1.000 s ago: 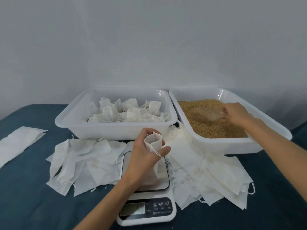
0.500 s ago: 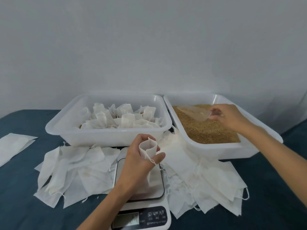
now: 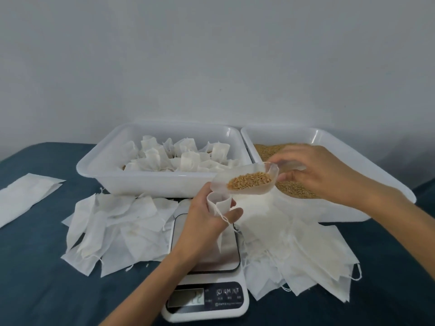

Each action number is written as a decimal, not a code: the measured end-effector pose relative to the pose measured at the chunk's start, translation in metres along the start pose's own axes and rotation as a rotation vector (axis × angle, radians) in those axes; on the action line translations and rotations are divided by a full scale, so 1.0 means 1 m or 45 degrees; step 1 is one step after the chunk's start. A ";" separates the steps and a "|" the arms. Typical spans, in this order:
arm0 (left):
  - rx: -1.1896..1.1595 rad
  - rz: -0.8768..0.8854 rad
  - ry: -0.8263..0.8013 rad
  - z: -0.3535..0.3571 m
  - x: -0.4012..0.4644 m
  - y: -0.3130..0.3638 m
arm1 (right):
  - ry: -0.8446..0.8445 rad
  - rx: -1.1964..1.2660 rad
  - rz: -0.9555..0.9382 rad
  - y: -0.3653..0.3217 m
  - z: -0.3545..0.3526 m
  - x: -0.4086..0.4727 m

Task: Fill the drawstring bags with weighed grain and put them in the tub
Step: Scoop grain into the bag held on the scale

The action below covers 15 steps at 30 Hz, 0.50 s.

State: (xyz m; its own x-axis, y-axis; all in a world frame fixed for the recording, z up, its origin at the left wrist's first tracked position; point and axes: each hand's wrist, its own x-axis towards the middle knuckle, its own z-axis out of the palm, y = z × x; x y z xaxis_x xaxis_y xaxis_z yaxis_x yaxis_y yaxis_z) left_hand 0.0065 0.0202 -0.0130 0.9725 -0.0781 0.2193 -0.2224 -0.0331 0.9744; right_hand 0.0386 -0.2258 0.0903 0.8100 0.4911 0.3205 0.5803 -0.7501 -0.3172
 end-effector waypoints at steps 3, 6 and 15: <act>0.026 -0.026 -0.008 -0.001 0.000 0.000 | 0.017 -0.170 -0.012 -0.002 -0.005 0.000; 0.015 0.013 -0.033 -0.002 0.000 -0.001 | 0.035 -0.310 -0.013 -0.006 -0.012 0.000; -0.018 -0.010 -0.052 0.001 0.001 -0.006 | 0.010 -0.584 0.003 -0.020 -0.020 -0.001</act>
State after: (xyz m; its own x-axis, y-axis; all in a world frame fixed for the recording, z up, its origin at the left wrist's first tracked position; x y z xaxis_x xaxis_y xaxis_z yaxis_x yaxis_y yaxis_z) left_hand 0.0086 0.0198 -0.0184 0.9705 -0.1186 0.2098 -0.2136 -0.0194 0.9767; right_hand 0.0242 -0.2198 0.1145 0.8097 0.4870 0.3274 0.4796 -0.8707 0.1091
